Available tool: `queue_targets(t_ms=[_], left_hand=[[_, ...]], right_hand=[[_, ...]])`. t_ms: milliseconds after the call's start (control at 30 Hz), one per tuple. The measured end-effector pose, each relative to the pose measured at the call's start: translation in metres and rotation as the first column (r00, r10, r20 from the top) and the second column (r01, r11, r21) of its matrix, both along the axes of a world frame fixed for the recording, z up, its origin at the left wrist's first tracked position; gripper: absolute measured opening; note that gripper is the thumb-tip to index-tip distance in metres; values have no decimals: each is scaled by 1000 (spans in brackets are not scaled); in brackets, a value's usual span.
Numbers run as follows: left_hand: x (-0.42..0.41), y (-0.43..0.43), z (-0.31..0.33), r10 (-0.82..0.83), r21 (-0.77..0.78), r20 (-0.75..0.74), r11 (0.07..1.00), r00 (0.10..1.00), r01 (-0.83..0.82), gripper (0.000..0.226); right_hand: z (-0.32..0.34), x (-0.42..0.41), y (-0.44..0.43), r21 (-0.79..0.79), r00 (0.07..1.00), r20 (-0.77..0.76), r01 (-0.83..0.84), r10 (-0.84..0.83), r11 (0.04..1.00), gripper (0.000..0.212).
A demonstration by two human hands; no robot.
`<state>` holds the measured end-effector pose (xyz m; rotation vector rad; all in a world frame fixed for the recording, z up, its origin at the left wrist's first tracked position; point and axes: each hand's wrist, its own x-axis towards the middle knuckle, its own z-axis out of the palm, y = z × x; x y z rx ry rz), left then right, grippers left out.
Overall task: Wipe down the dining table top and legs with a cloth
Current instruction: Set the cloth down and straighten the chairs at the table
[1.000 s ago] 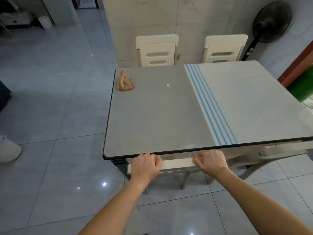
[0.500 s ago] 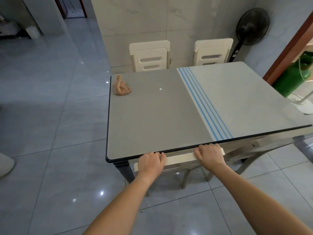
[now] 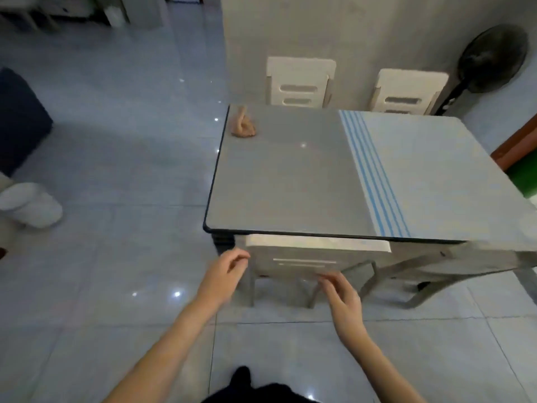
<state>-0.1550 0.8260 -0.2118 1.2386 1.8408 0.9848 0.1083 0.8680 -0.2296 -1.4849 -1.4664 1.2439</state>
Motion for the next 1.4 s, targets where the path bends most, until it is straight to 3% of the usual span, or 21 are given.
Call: queue_targets(t_ms=[100,267,467,733,867,1000,1167,1400], left_hand=[[-4,-73,-29,226,-96,210,973,951,-210,18],[4,-197,-77,522,-278,191,841,831,-465,20],[14,-313,-82,802,-350,114,585,587,-732,21],[-22,-380,-99,932,-440,112,358,345,-824,20],[-92,-386,-102,925,-468,121,372,359,-802,20],[-173,-369,-87,872,-440,121,475,474,-762,19],[-256,-320,-78,781,-407,135,604,609,-685,16],[-349,-222,-87,707,-395,212,694,675,-602,17]], right_hand=[[-27,2,-29,-200,994,-2,-110,112,974,19],[-59,-10,-55,-393,954,-32,-287,299,874,22],[-77,-66,-66,-434,870,-56,-463,490,773,23],[-82,-188,-76,-423,795,-48,-565,605,708,23],[-92,-256,-77,-432,775,1,-569,632,700,21],[-83,-309,-73,-411,776,51,-557,629,721,20],[-74,-344,-55,-381,821,82,-498,565,779,21],[-89,-390,10,-392,879,100,-396,466,830,24]])
